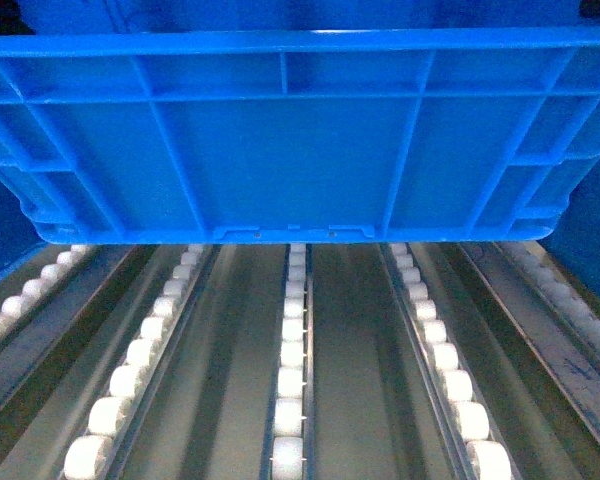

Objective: Place box next to blue box on left shelf

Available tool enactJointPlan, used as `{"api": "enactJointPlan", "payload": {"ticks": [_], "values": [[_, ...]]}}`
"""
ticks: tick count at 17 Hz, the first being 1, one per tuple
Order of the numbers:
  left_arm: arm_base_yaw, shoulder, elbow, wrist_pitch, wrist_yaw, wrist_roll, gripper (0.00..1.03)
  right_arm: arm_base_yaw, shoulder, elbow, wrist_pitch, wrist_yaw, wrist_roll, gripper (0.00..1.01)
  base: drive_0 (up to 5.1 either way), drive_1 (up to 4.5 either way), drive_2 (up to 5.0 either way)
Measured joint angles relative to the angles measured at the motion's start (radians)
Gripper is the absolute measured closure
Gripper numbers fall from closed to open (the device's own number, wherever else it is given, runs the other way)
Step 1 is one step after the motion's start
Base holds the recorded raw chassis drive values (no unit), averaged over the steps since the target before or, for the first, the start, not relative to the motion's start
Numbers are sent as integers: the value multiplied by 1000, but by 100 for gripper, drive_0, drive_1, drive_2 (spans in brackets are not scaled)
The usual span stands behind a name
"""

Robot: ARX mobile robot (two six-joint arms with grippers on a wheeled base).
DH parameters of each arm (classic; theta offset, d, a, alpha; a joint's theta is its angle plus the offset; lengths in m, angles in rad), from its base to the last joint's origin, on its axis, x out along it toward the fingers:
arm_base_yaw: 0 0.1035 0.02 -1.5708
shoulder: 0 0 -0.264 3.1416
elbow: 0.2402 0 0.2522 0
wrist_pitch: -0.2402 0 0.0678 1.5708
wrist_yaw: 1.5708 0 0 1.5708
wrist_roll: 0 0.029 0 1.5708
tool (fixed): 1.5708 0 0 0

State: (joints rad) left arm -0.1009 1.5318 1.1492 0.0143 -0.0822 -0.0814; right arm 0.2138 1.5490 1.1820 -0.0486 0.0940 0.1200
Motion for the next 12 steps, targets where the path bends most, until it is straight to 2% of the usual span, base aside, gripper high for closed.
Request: {"api": "enactJointPlan", "payload": {"ticks": [12], "values": [[0, 0, 0, 0, 0, 0, 84, 0, 0, 0, 0, 0, 0, 93, 0, 0, 0]]}}
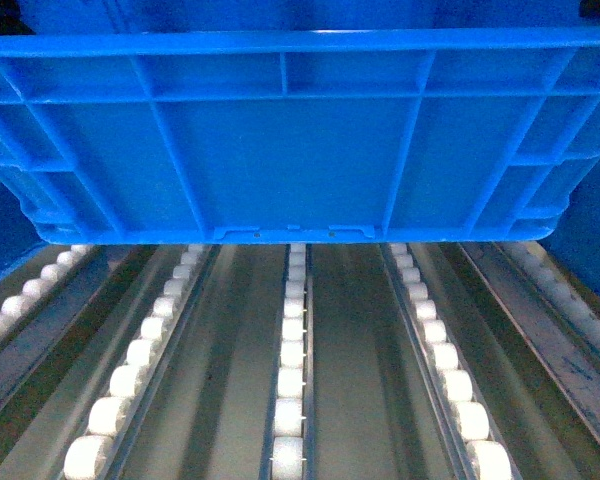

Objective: Place box next to blue box on left shelf

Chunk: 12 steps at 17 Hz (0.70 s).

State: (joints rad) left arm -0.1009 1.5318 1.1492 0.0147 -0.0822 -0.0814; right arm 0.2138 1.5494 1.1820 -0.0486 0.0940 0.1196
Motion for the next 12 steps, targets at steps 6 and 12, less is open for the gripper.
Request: {"api": "enactJointPlan", "payload": {"ticks": [6, 12], "values": [[0, 0, 0, 0, 0, 0, 84, 0, 0, 0, 0, 0, 0, 93, 0, 0, 0], [0, 0, 0, 0, 0, 0, 84, 0, 0, 0, 0, 0, 0, 93, 0, 0, 0]]}}
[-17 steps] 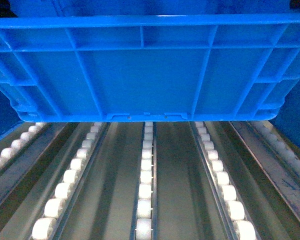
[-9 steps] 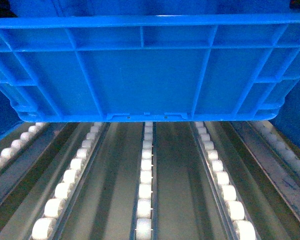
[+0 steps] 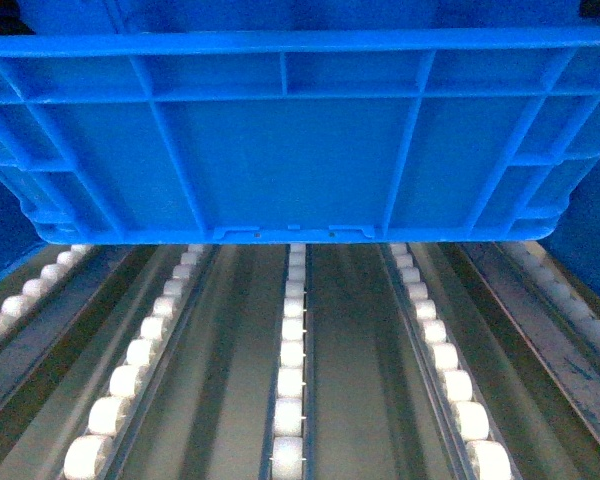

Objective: Place box next to blue box on left shelf

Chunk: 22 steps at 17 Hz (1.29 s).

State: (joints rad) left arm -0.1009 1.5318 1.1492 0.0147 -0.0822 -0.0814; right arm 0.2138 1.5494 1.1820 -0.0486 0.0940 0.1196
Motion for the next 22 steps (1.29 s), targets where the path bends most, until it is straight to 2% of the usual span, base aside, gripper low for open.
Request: {"api": "enactJointPlan", "payload": {"ticks": [6, 7, 10, 13, 14, 15, 17, 22], "values": [[0, 0, 0, 0, 0, 0, 84, 0, 0, 0, 0, 0, 0, 93, 0, 0, 0], [-11, -3, -89, 214, -18, 28, 85, 29, -9, -84, 239, 142, -53, 93, 0, 0, 0], [-11, -12, -83, 194, -22, 23, 85, 35, -32, -77, 192, 134, -48, 93, 0, 0, 0], [-11, -24, -83, 159, -8, 9, 85, 34, -48, -58, 112, 97, -39, 93, 0, 0, 0], [-11, -30, -83, 112, 2, 3, 85, 21, -54, -45, 40, 55, -32, 93, 0, 0, 0], [-12, -30, -83, 51, 23, 4, 85, -6, -42, -29, -62, -14, -9, 93, 0, 0, 0], [-19, -20, -83, -34, 38, 8, 85, -34, 1, -32, -149, -84, 42, 93, 0, 0, 0], [-19, 43, -129, -48, 48, 23, 85, -39, 82, -108, -142, -124, 118, 93, 0, 0, 0]]}}
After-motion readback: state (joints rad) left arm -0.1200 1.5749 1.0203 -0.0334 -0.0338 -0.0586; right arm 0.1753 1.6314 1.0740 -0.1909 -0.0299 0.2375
